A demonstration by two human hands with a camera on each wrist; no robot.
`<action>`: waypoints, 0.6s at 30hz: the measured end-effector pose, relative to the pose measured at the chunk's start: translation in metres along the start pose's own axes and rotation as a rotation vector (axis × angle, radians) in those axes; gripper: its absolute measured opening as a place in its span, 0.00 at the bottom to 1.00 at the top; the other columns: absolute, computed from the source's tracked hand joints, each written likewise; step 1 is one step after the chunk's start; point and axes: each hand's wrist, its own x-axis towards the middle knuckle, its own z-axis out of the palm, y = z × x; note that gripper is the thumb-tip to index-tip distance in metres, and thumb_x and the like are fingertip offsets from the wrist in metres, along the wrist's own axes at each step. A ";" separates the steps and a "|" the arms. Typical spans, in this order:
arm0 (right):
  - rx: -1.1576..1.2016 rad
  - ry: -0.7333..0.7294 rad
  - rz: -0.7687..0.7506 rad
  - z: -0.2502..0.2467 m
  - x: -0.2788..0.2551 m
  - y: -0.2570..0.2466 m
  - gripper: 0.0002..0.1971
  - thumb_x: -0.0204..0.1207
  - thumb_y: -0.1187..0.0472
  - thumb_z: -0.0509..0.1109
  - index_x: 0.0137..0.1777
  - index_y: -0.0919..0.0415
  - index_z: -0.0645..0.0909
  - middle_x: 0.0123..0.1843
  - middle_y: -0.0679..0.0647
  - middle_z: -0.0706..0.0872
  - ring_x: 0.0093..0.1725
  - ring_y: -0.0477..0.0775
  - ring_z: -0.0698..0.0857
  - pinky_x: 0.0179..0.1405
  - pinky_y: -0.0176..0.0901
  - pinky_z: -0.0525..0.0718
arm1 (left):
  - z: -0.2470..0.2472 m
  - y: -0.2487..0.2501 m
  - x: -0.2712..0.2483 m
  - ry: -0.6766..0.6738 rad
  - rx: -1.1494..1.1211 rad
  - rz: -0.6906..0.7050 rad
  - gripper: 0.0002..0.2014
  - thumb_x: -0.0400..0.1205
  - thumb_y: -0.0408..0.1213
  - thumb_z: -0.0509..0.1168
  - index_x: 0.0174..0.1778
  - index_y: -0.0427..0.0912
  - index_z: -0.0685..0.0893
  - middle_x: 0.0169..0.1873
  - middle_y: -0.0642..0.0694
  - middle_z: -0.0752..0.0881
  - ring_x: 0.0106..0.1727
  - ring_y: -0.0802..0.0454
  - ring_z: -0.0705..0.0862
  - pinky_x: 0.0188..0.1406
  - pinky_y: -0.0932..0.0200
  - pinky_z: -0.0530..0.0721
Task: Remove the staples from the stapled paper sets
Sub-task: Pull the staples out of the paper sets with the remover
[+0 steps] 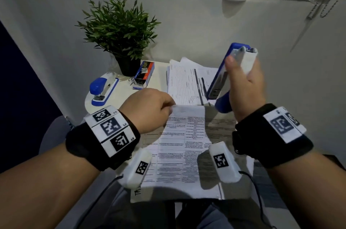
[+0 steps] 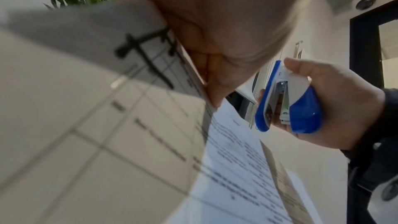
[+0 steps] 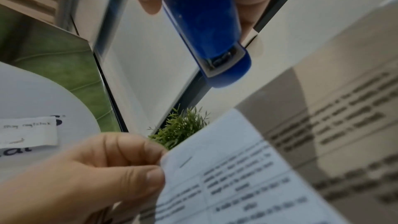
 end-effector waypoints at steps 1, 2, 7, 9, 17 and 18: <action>-0.023 -0.028 -0.012 0.001 -0.002 -0.003 0.12 0.73 0.40 0.62 0.46 0.48 0.74 0.37 0.41 0.80 0.34 0.35 0.80 0.36 0.31 0.76 | -0.001 0.002 0.000 -0.008 -0.014 -0.001 0.11 0.81 0.44 0.62 0.57 0.53 0.86 0.50 0.53 0.88 0.53 0.53 0.82 0.52 0.58 0.80; -0.086 -0.071 -0.032 0.002 -0.003 -0.004 0.13 0.76 0.40 0.62 0.47 0.49 0.73 0.36 0.41 0.79 0.32 0.32 0.78 0.35 0.27 0.75 | -0.001 0.004 0.000 -0.011 -0.036 0.003 0.11 0.81 0.44 0.63 0.55 0.53 0.87 0.49 0.53 0.88 0.53 0.53 0.83 0.52 0.58 0.80; -0.389 -0.198 -0.117 0.007 -0.006 0.003 0.19 0.76 0.35 0.57 0.48 0.51 0.72 0.36 0.37 0.76 0.35 0.32 0.75 0.31 0.28 0.68 | -0.006 0.010 -0.001 0.046 -0.077 0.049 0.09 0.80 0.44 0.64 0.53 0.54 0.88 0.46 0.55 0.89 0.51 0.54 0.83 0.52 0.55 0.81; -0.406 -0.196 -0.103 0.005 -0.005 0.006 0.19 0.72 0.35 0.53 0.43 0.50 0.72 0.35 0.37 0.75 0.35 0.32 0.73 0.32 0.21 0.68 | -0.009 0.006 -0.002 0.059 -0.094 0.039 0.10 0.81 0.43 0.64 0.54 0.53 0.88 0.47 0.57 0.88 0.50 0.57 0.82 0.51 0.58 0.80; -0.359 -0.131 -0.069 0.000 -0.002 0.006 0.19 0.71 0.37 0.48 0.33 0.50 0.68 0.33 0.41 0.72 0.33 0.36 0.71 0.32 0.19 0.66 | -0.011 0.012 -0.004 0.018 0.055 0.100 0.11 0.81 0.41 0.62 0.53 0.55 0.87 0.46 0.56 0.88 0.50 0.53 0.83 0.44 0.60 0.77; -0.347 -0.125 -0.069 0.001 -0.003 0.006 0.19 0.71 0.37 0.48 0.33 0.50 0.69 0.33 0.41 0.72 0.33 0.36 0.72 0.31 0.19 0.66 | -0.011 0.015 -0.004 0.043 0.089 0.114 0.11 0.81 0.39 0.61 0.53 0.54 0.87 0.47 0.54 0.88 0.50 0.52 0.83 0.43 0.59 0.78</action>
